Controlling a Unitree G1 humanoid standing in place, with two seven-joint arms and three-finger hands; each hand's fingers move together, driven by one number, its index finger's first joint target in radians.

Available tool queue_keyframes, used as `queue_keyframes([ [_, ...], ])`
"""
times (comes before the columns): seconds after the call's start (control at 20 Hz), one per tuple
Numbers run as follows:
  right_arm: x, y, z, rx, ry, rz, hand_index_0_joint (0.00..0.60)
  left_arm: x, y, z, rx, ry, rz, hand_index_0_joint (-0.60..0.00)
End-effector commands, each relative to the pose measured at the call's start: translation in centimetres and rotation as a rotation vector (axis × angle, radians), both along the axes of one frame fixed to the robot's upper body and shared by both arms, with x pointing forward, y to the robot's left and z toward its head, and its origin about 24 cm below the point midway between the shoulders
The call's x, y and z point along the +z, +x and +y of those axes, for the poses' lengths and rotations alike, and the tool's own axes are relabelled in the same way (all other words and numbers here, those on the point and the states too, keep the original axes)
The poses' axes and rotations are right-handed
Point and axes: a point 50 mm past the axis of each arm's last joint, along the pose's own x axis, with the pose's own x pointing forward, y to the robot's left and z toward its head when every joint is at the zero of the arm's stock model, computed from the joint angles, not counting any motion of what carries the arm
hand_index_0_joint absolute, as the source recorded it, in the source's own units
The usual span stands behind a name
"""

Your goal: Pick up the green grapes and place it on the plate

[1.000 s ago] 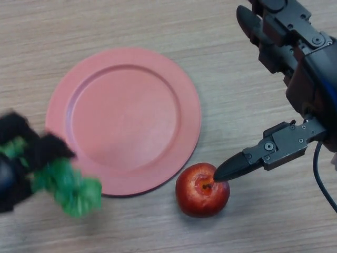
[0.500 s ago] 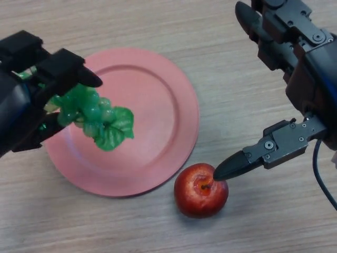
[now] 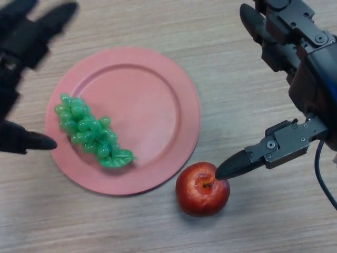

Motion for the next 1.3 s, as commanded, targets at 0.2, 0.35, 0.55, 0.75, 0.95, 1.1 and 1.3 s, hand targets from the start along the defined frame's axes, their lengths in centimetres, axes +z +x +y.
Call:
queue_keyframes([
  [0.2,1.8,-1.3,0.0,0.004,0.000,-0.178,0.000,1.8,-1.9,0.8,-0.275,-0.590,0.194,0.000],
  [0.35,1.7,-1.3,0.3,0.003,0.003,-0.178,0.000,0.8,-2.1,1.6,-0.332,-0.799,0.301,0.000],
  [0.55,1.8,-1.5,0.5,0.007,0.017,-0.182,0.000,-0.2,-2.3,2.1,-0.324,-0.850,0.346,0.000],
  [0.75,2.0,-1.5,0.4,-0.004,0.047,-0.202,0.000,-0.3,-2.3,2.4,-0.287,-0.818,0.319,0.000],
  [0.95,2.5,-1.3,0.5,-0.016,0.064,-0.203,0.000,0.3,-2.3,2.6,-0.243,-0.777,0.308,0.000],
  [1.1,2.7,-1.1,0.7,-0.010,0.062,-0.202,0.000,0.6,-2.6,2.1,-0.247,-0.733,0.290,0.000],
  [1.3,2.5,-1.2,0.4,-0.004,0.068,-0.197,0.000,1.0,-3.1,1.2,-0.265,-0.713,0.278,0.000],
])
